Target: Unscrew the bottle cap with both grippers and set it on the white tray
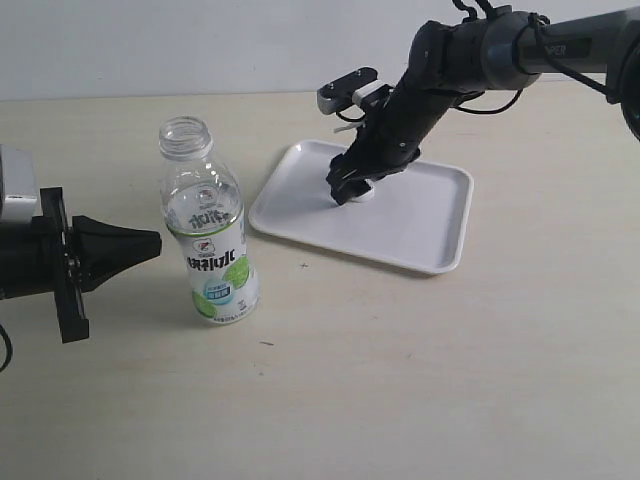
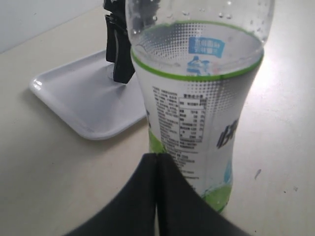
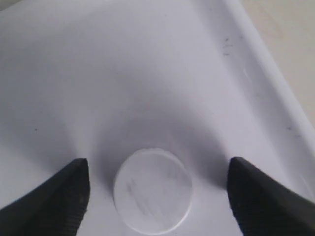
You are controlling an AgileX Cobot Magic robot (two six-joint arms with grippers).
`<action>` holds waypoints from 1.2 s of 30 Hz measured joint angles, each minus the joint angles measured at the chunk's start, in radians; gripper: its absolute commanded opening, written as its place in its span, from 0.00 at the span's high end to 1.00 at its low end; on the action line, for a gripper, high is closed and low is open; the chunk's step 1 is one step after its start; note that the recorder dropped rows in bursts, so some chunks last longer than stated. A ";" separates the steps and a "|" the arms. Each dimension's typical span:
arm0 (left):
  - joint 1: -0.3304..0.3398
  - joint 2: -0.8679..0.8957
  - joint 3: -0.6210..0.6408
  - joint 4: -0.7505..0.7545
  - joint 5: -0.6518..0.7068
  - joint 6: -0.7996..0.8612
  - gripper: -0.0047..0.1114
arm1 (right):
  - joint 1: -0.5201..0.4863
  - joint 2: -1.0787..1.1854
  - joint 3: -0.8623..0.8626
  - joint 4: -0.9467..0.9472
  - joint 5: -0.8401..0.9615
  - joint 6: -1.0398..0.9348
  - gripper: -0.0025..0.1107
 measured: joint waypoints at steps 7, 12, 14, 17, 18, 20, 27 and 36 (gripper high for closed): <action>0.000 0.000 0.000 -0.011 0.000 0.000 0.96 | 0.000 -0.034 0.000 0.002 0.028 0.004 0.30; 0.000 0.000 0.000 -0.041 0.000 0.000 0.96 | 0.000 -0.153 0.000 0.004 0.108 0.046 0.34; 0.000 0.000 0.000 -0.048 0.000 0.000 0.96 | 0.000 -0.209 0.000 0.002 0.159 0.077 0.37; 0.000 -0.005 0.000 -0.052 0.000 -0.002 0.96 | 0.000 -0.298 0.021 -0.004 0.222 0.109 0.50; 0.000 -0.007 0.000 -0.055 0.000 -0.005 0.96 | 0.000 -0.328 0.039 -0.014 0.235 0.127 0.55; 0.000 -0.013 0.000 -0.057 0.000 -0.013 0.96 | 0.000 -0.384 0.081 -0.037 0.247 0.165 0.69; 0.000 -0.017 0.000 -0.071 0.000 -0.042 0.96 | 0.000 -0.654 0.329 -0.105 0.207 0.243 0.98; 0.000 -0.017 0.002 -0.073 0.000 -0.051 0.96 | 0.000 -1.091 0.718 -0.101 -0.147 0.300 0.98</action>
